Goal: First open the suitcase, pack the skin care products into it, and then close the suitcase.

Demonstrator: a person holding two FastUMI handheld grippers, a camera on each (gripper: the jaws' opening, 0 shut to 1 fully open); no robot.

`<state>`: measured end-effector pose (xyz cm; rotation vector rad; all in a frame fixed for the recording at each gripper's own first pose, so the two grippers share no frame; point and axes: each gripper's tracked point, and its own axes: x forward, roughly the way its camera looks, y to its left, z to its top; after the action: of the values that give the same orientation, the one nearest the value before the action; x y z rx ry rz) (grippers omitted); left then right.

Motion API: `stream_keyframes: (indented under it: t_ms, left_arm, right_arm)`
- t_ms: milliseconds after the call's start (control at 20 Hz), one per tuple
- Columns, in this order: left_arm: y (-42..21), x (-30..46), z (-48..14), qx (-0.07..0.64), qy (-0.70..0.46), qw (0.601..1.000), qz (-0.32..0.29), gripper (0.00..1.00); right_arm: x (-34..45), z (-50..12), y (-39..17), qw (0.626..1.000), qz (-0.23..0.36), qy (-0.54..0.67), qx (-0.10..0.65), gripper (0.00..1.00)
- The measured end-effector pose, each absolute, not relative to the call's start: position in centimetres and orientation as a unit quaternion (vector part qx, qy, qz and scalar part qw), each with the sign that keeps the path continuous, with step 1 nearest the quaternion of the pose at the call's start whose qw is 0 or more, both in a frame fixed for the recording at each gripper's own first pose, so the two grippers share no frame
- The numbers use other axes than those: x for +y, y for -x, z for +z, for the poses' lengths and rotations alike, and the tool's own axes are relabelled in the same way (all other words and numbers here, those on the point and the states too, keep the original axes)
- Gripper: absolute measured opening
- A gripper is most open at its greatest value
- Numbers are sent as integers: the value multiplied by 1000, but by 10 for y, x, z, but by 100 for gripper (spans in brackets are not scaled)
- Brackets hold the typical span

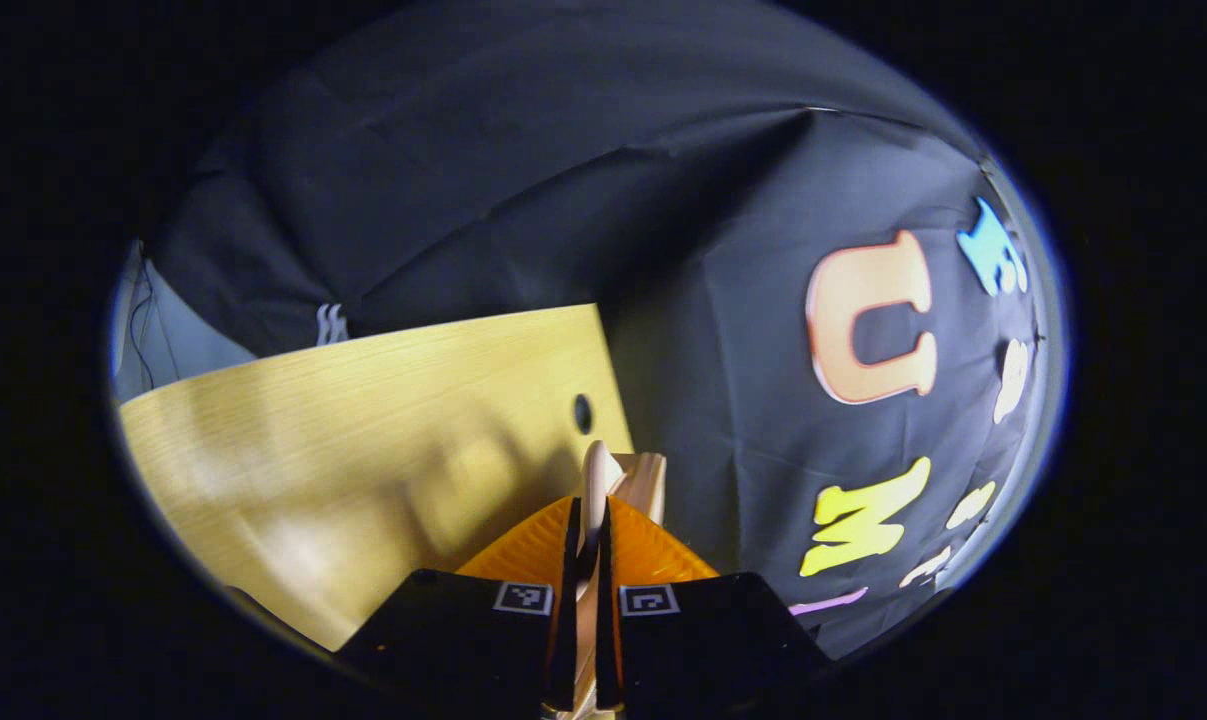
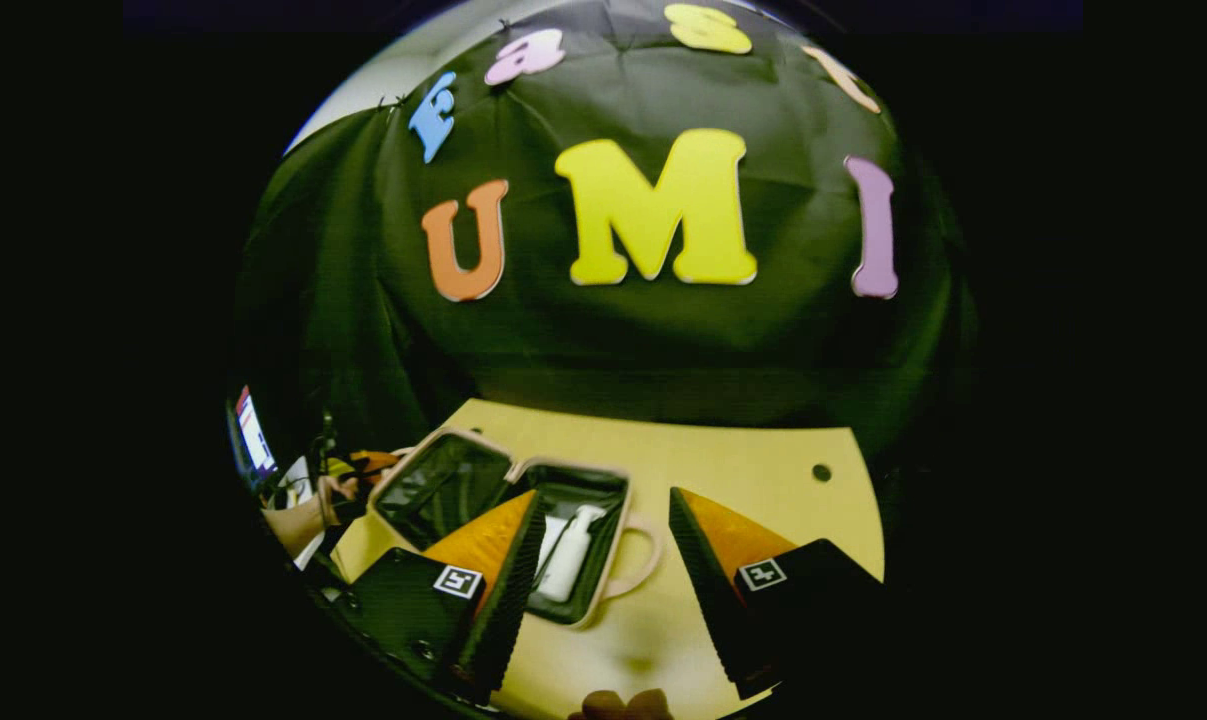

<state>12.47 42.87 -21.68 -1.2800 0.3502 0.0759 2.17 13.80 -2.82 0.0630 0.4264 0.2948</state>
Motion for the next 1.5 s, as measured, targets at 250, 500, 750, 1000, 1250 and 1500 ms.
stream_keyframes:
  t_ms: [250, 500, 750, 1000, 1250, 1500]
  left_arm:
    - [-122, 357, -107, 127, 425, 896, 7, 11]
    - [-112, 246, -55, 106, 233, 967, -2, 13]
    - [-111, 124, -56, 76, 82, 993, -40, 13]
    - [-114, 17, -120, 116, 14, 987, -107, 13]
    - [-136, -39, -190, 172, -8, 977, -128, 13]
    - [-139, -62, -239, 218, -29, 967, -130, 13]
  right_arm:
    - [87, -8, -18, 980, 97, -52, 165, 75]
    - [36, -15, 6, 984, 54, -61, 159, 75]
    - [-6, -15, 23, 985, 29, -55, 163, 75]
    - [-61, -24, 47, 983, -18, -39, 177, 75]
    - [-108, -35, 65, 978, -56, -24, 198, 75]
    - [-135, -42, 68, 973, -79, -29, 214, 75]
